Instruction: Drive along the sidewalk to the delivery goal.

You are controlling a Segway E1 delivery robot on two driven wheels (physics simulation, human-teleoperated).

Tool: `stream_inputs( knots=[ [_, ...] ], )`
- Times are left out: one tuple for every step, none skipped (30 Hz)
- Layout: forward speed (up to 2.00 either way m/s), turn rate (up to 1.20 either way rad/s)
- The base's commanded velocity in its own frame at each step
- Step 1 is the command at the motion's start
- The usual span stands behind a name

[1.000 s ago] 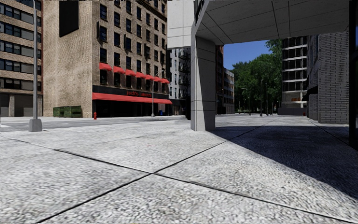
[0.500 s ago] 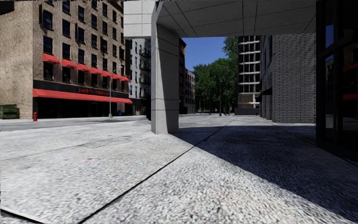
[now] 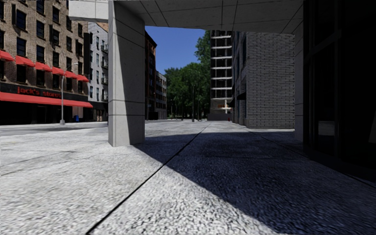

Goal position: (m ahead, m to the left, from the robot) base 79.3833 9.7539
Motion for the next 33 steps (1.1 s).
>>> stream_inputs(
  knots=[
    [2.00,-0.45],
    [2.00,-0.45],
    [2.00,0.00],
    [2.00,0.00],
    [2.00,0.00],
    [2.00,0.00],
    [2.00,0.00],
    [2.00,0.00],
    [2.00,0.00],
    [2.00,0.00],
    [2.00,0.00],
    [2.00,0.00],
    [2.00,0.00],
    [2.00,0.00],
    [2.00,0.00],
    [2.00,0.00],
    [2.00,0.00],
    [2.00,0.00],
    [2.00,0.00],
    [2.00,0.00],
    [2.00,0.00],
    [2.00,0.00],
    [2.00,0.00],
    [2.00,0.00],
    [2.00,0.00],
    [2.00,0.00],
    [2.00,0.00],
    [2.00,0.00],
    [2.00,0.00],
    [2.00,0.00],
    [2.00,0.00],
    [2.00,0.00],
    [2.00,0.00]
  ],
)
